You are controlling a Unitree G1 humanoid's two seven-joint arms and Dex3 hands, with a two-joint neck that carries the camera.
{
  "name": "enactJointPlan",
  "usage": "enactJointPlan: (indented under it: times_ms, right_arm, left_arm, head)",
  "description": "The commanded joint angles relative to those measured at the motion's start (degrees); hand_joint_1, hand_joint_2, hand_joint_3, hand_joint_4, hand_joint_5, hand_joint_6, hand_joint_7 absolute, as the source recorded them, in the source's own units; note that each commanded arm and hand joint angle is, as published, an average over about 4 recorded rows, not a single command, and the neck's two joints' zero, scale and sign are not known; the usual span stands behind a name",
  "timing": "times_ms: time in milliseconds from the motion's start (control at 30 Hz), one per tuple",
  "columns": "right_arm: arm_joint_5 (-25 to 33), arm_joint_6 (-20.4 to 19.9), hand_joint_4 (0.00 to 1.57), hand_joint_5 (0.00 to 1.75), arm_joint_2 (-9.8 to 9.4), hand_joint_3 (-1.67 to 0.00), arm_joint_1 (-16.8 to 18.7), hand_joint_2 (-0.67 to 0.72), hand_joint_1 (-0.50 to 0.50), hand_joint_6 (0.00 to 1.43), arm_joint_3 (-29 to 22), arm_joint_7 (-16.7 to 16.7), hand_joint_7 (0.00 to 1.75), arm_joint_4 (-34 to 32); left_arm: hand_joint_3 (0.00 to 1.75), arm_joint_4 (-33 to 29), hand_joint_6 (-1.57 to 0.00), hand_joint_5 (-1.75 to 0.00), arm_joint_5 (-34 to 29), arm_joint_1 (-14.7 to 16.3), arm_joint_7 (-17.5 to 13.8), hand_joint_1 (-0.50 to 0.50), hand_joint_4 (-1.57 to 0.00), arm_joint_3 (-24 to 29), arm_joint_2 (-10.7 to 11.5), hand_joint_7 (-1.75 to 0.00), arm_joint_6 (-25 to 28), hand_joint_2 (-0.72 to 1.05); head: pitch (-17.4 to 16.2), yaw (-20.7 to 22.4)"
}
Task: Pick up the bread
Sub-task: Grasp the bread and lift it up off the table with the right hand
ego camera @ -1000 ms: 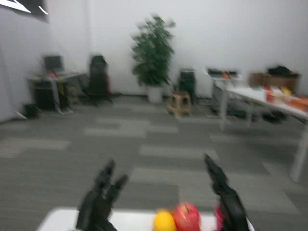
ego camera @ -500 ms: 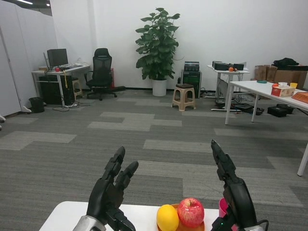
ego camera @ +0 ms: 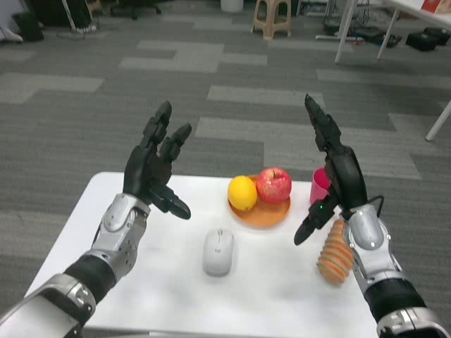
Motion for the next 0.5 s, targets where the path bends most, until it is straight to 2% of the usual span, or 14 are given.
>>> enactJointPlan:
  times_ms: [33,133,267,400,500]
  right_arm:
    - [0.80,0.54,0.00,0.00,-0.74,0.00,0.90,0.71,-0.42,0.00,0.37,0.36,0.00,0.89]
    - [0.87,1.13,0.00,0.00,-1.42,0.00,0.97,0.68,-0.42,0.00,0.37,0.47,0.00,1.02]
    - [3.48,2.87,0.00,0.00,-2.77,0.00,1.25,0.66,-0.42,0.00,1.60,0.53,0.00,0.36]
    - [5.15,4.49,0.00,0.00,-2.19,0.00,1.47,0.66,-0.44,0.00,-0.20,1.54,0.00,-0.52]
    - [5.06,5.94,0.00,0.00,-1.60,0.00,1.71,0.61,-0.46,0.00,-2.18,4.03,0.00,-2.08]
  left_arm:
    - [0.09,-0.33,0.00,-0.51,-0.43,1.05,-0.18,0.50,0.00,0.00,1.36,0.00,0.93,-0.37]
    - [0.09,-0.28,0.00,-0.44,-0.85,1.05,-0.40,0.50,0.00,-0.36,1.78,0.00,1.07,-0.37]
    - [0.09,-0.15,0.00,-0.46,-1.18,1.05,-0.49,0.50,0.00,-0.66,2.06,0.00,1.15,-0.37]
    - [0.09,0.81,0.00,-0.51,-1.71,1.05,-0.58,0.50,0.00,-0.93,1.98,0.00,1.11,-0.37]
    - [0.09,1.32,0.00,-0.46,-1.97,1.05,-0.58,0.50,0.00,-0.97,1.78,0.00,0.96,-0.37]
  head:
    - [-0.71,-0.56]
    - [-0.92,-1.10]
    - [-0.58,-1.49]
    - [-0.58,-1.61]
    - [-0.31,-1.37]
